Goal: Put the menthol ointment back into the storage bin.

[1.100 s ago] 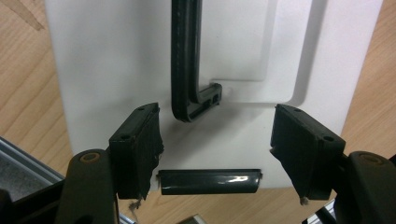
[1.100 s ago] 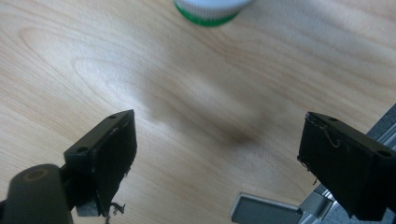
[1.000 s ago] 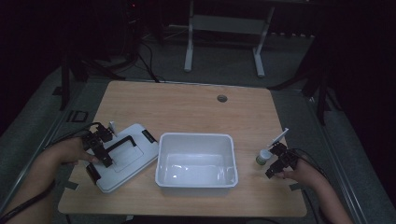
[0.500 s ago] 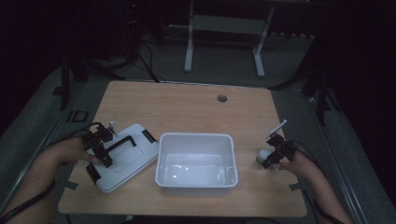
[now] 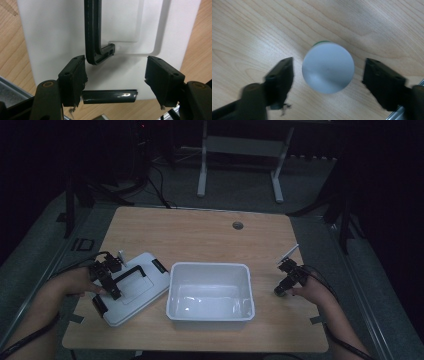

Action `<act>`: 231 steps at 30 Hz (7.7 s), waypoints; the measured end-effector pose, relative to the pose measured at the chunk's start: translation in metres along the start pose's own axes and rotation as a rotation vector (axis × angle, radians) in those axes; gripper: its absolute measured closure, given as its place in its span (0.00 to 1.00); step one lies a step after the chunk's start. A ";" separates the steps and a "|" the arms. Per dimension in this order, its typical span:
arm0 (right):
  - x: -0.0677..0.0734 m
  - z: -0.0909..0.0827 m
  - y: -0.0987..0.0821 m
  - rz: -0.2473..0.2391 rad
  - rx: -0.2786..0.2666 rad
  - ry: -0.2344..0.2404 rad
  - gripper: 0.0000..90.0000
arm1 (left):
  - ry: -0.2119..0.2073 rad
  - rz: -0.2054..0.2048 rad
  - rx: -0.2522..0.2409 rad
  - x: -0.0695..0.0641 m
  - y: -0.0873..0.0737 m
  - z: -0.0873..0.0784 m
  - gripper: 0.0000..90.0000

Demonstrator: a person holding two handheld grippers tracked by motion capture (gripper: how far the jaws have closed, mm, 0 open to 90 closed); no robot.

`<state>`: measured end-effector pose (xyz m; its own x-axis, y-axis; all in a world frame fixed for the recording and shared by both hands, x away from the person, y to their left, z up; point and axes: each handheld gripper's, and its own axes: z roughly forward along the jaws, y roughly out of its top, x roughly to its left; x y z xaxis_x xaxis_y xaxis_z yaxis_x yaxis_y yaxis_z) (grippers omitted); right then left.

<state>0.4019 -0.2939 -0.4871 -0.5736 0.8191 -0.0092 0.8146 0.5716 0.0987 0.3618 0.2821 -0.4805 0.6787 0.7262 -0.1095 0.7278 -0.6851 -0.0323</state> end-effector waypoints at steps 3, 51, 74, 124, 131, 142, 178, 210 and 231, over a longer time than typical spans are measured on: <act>0.002 0.006 0.004 -0.030 0.025 -0.010 0.36 | 0.002 0.008 0.005 -0.001 0.000 0.002 0.37; 0.052 -0.052 -0.012 -0.468 0.053 -0.007 0.55 | 0.000 0.016 0.019 -0.005 -0.003 0.001 0.36; 0.104 -0.118 -0.010 -0.656 0.036 0.026 0.55 | 0.002 0.021 0.015 -0.006 0.000 -0.002 0.36; 0.206 -0.108 0.033 -0.925 0.026 0.045 0.55 | 0.002 0.022 0.025 -0.006 -0.001 0.000 0.36; 0.199 -0.077 0.041 -0.898 0.070 0.032 0.55 | 0.001 0.022 0.020 -0.006 0.001 0.000 0.36; 0.206 -0.039 0.051 -0.910 0.125 0.049 0.55 | -0.002 0.032 0.023 -0.007 0.003 0.001 0.36; 0.230 0.010 0.064 -0.902 0.233 0.017 0.53 | -0.004 0.039 0.035 -0.008 0.002 0.005 0.36; 0.200 -0.074 0.051 -0.875 0.084 0.045 0.51 | 0.010 0.040 0.041 -0.009 0.003 0.000 0.36; 0.142 -0.106 0.017 -0.772 0.017 0.069 0.37 | 0.041 0.038 0.039 -0.008 0.006 0.002 0.36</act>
<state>0.3247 -0.1730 -0.3812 -0.9830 0.1834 -0.0075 0.1824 0.9804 0.0744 0.3606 0.2718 -0.4815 0.7095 0.7011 -0.0710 0.6978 -0.7131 -0.0680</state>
